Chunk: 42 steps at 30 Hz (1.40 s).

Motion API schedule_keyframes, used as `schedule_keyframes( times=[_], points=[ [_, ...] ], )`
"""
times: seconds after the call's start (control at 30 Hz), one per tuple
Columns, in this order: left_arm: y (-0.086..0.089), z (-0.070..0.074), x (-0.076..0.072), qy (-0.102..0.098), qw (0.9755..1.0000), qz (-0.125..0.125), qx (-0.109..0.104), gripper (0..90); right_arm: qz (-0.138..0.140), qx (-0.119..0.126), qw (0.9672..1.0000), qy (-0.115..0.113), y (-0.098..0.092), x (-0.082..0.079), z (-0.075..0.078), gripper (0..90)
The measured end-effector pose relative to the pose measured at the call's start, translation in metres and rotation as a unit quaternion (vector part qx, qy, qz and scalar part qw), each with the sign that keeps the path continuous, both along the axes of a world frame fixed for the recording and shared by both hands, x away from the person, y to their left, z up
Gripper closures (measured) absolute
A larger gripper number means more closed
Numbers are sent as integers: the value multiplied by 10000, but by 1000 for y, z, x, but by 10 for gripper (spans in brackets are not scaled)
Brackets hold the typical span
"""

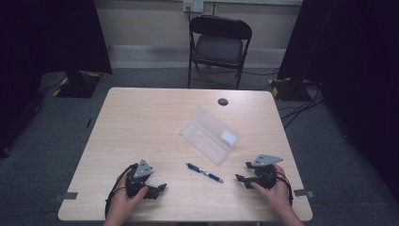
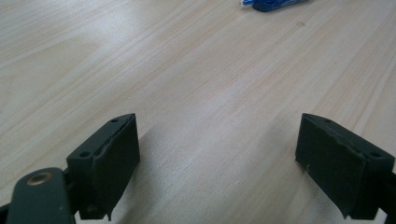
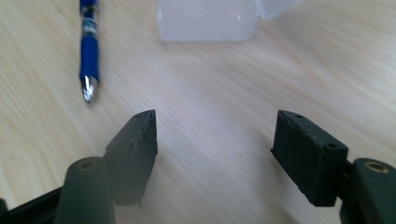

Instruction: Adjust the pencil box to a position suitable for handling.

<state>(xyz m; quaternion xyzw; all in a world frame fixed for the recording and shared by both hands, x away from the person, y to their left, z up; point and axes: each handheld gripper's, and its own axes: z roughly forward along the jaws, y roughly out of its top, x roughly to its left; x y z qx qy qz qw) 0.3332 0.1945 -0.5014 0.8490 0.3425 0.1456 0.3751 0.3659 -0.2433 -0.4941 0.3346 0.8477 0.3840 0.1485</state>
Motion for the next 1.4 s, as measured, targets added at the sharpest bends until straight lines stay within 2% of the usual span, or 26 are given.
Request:
schedule_keyframes(
  times=[0.07,0.1,0.17,0.23,0.27,0.43,0.63,0.67,0.77,0.87,0.9,0.97,1.07,1.23,1.4],
  points=[
    [0,0,0,0,10000,-3,0,132,41,77,10000,0,3,0,2,307],
    [0,0,0,0,10000,-2,0,132,124,185,9997,-22,12,3,7,328],
    [0,0,0,1,10000,-2,1,132,192,188,9996,-85,19,5,10,347],
    [0,0,0,1,10000,-1,-1,132,287,257,9992,-53,29,9,14,387],
    [0,0,0,1,10000,-1,-1,132,287,257,9992,-53,29,9,14,387],
    [0,0,0,1,10000,-1,-2,132,432,336,9985,-79,53,22,24,425],
    [0,0,0,-1,10000,-2,0,132,561,257,9981,2,75,34,20,548],
    [0,0,0,0,10000,-2,0,132,563,261,9981,35,78,35,19,589],
    [0,0,0,1,10000,-3,0,132,558,255,9981,68,85,40,17,630],
    [0,0,0,1,10000,-3,-1,132,530,212,9983,91,89,43,17,646],
    [0,0,0,1,10000,-2,0,132,434,135,9989,102,92,46,15,664],
    [0,0,0,0,10000,-3,1,132,391,140,9991,121,93,47,15,675],
    [0,0,0,0,10000,-4,-1,132,413,182,9986,263,95,50,9,748],
    [0,0,0,4,10000,-4,-1,132,431,167,9987,227,95,47,7,847],
    [0,0,0,2,10000,-2,-6,131,434,153,9987,228,94,44,9,873]
  ],
)
